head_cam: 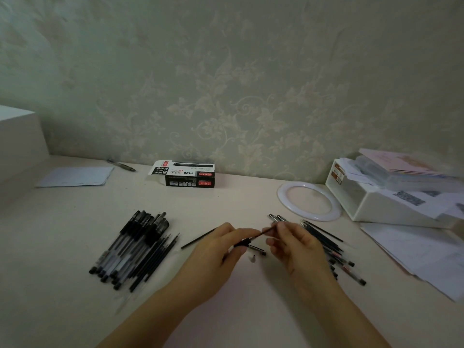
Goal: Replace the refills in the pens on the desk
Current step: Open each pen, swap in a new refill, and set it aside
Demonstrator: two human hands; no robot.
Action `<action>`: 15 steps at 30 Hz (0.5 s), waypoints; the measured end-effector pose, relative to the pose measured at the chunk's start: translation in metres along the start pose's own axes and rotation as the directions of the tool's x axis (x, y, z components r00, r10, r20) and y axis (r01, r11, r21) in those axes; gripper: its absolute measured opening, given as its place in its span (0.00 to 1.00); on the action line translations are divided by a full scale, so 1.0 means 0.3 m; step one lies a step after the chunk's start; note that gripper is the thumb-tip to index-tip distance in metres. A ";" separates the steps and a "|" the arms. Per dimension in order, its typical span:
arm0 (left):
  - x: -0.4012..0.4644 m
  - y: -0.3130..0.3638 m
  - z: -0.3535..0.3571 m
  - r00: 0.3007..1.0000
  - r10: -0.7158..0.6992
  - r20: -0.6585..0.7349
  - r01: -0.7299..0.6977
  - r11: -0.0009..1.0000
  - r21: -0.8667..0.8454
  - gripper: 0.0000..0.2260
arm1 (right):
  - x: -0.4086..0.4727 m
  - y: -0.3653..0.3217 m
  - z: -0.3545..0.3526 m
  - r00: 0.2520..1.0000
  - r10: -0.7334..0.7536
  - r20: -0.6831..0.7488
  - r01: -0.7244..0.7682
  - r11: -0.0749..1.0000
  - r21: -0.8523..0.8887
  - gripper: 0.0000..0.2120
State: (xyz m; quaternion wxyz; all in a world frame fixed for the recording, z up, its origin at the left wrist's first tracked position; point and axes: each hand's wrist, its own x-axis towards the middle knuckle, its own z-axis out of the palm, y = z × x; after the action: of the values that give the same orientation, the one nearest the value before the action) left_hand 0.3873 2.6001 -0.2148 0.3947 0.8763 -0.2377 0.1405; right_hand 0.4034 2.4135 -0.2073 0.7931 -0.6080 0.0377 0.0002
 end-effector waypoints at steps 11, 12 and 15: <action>-0.001 -0.014 0.013 1.000 0.004 -0.016 -0.004 1.000 0.001 0.18 | 0.016 0.012 0.001 1.000 -0.023 -0.021 0.025 0.994 0.105 0.05; -0.001 -0.018 0.013 1.000 -0.010 -0.025 0.011 1.000 0.009 0.17 | 0.026 -0.005 -0.017 0.990 -0.114 -0.089 0.117 0.993 0.029 0.05; 0.001 -0.030 0.008 0.997 -0.049 -0.060 0.051 0.998 0.031 0.16 | 0.043 -0.060 -0.099 0.866 -0.469 -0.176 0.357 0.824 -0.439 0.03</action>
State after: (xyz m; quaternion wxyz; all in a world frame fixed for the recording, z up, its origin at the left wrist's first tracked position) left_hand 0.3925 2.6033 -0.2218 0.3906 0.8838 -0.2015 0.1605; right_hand 0.4153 2.3796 -0.1983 0.6224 -0.7416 0.0132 -0.2501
